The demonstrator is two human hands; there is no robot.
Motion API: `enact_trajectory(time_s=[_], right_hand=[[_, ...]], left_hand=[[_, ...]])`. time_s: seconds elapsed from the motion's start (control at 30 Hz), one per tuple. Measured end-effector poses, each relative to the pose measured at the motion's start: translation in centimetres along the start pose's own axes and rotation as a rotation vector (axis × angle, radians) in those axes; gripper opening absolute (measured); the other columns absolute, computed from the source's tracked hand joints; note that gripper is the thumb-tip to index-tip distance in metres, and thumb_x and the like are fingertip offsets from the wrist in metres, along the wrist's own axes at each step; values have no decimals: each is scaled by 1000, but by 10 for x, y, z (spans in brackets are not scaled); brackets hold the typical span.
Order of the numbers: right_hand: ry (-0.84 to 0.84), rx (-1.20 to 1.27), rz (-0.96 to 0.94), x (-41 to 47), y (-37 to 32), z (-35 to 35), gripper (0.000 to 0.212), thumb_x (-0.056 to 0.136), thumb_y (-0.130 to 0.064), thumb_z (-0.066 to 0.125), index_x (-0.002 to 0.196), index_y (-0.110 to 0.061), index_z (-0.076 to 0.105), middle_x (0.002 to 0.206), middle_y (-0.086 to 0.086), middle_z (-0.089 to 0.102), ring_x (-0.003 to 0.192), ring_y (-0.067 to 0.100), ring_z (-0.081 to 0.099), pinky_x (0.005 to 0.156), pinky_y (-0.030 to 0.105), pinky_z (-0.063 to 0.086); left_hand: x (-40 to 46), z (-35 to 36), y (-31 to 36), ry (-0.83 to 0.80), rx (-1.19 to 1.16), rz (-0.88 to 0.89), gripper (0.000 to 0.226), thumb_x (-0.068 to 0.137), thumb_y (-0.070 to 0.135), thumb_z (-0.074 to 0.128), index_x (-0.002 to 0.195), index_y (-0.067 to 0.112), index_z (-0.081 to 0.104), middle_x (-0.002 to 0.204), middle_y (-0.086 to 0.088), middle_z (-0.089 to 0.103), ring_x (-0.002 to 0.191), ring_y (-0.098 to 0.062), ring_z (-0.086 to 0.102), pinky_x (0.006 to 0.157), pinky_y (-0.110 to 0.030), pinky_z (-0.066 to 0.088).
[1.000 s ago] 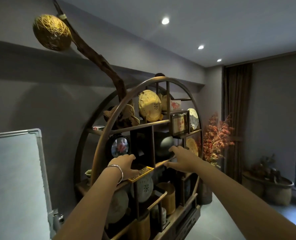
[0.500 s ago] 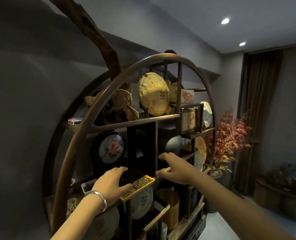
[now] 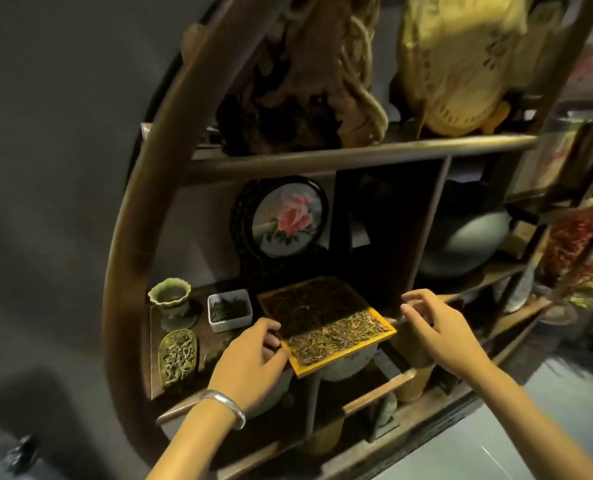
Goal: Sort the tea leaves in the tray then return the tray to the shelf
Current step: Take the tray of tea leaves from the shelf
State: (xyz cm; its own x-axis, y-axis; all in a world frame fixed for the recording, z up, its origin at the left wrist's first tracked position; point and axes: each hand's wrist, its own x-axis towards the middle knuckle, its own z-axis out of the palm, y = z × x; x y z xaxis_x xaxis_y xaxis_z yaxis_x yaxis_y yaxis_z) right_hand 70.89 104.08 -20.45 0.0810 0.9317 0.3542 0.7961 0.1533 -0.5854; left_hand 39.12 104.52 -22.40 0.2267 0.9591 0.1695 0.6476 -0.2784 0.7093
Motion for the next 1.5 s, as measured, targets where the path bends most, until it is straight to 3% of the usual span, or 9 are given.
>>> enact_trajectory(time_s=[0.2, 0.4, 0.53, 0.67, 0.83, 1.03, 1.23, 1.37, 1.5], right_hand=[[-122, 12, 90, 30, 57, 34, 17, 91, -41, 49, 84, -26, 47, 64, 1, 63, 57, 14, 60, 59, 47, 52], [-297, 51, 87, 56, 98, 62, 14, 96, -36, 42, 108, -30, 46, 74, -5, 67, 65, 10, 65, 61, 37, 55], [-400, 275, 209, 64, 117, 78, 31, 98, -41, 32, 103, -25, 58, 71, -5, 69, 68, 13, 68, 60, 21, 52], [-512, 539, 348, 68, 117, 83, 32, 101, -37, 30, 101, -24, 59, 73, 12, 72, 51, 36, 65, 44, 31, 53], [-582, 628, 368, 75, 109, 85, 32, 104, -28, 29, 110, -24, 60, 81, 17, 73, 53, 35, 66, 41, 30, 54], [-576, 638, 438, 76, 104, 88, 31, 102, -30, 33, 105, -17, 61, 63, 20, 68, 47, 30, 61, 36, 27, 49], [-588, 728, 507, 76, 105, 88, 26, 100, -28, 40, 107, -22, 64, 85, 12, 75, 62, 26, 70, 41, 25, 53], [-627, 754, 587, 79, 100, 85, 31, 101, -23, 39, 90, -10, 65, 73, 10, 74, 56, 27, 70, 37, 28, 53], [-711, 804, 510, 79, 99, 81, 34, 102, -16, 34, 94, -2, 64, 74, 16, 74, 55, 28, 69, 36, 28, 52]], left_hand=[[0, 35, -23, 74, -35, -267, 13, 86, 27, 59, 85, 32, 47, 70, 7, 61, 56, -3, 56, 54, -18, 43], [9, 78, -24, 145, -107, -472, 10, 91, 33, 52, 86, 31, 44, 69, 0, 66, 59, -12, 63, 62, -38, 50], [17, 101, -17, 197, -172, -574, 9, 95, 33, 44, 86, 33, 46, 66, 6, 69, 52, -9, 65, 53, -25, 47], [24, 113, -8, 252, -208, -649, 8, 96, 36, 40, 90, 33, 44, 61, 4, 70, 43, -15, 64, 43, -16, 43], [31, 117, 0, 334, -286, -712, 13, 98, 34, 37, 90, 25, 43, 58, 7, 67, 46, -20, 67, 38, -13, 38], [36, 121, -1, 407, -340, -746, 14, 97, 34, 41, 89, 24, 46, 74, -7, 71, 46, -24, 67, 41, -22, 46], [32, 124, -4, 431, -396, -721, 11, 96, 32, 45, 91, 23, 49, 78, -8, 71, 47, -26, 67, 49, -36, 56], [28, 125, -3, 456, -447, -701, 12, 95, 31, 48, 98, 22, 55, 77, -2, 70, 48, -22, 66, 55, -44, 58], [23, 126, 2, 510, -470, -658, 16, 95, 27, 49, 94, 15, 59, 62, 13, 66, 47, -8, 61, 48, -34, 56]])
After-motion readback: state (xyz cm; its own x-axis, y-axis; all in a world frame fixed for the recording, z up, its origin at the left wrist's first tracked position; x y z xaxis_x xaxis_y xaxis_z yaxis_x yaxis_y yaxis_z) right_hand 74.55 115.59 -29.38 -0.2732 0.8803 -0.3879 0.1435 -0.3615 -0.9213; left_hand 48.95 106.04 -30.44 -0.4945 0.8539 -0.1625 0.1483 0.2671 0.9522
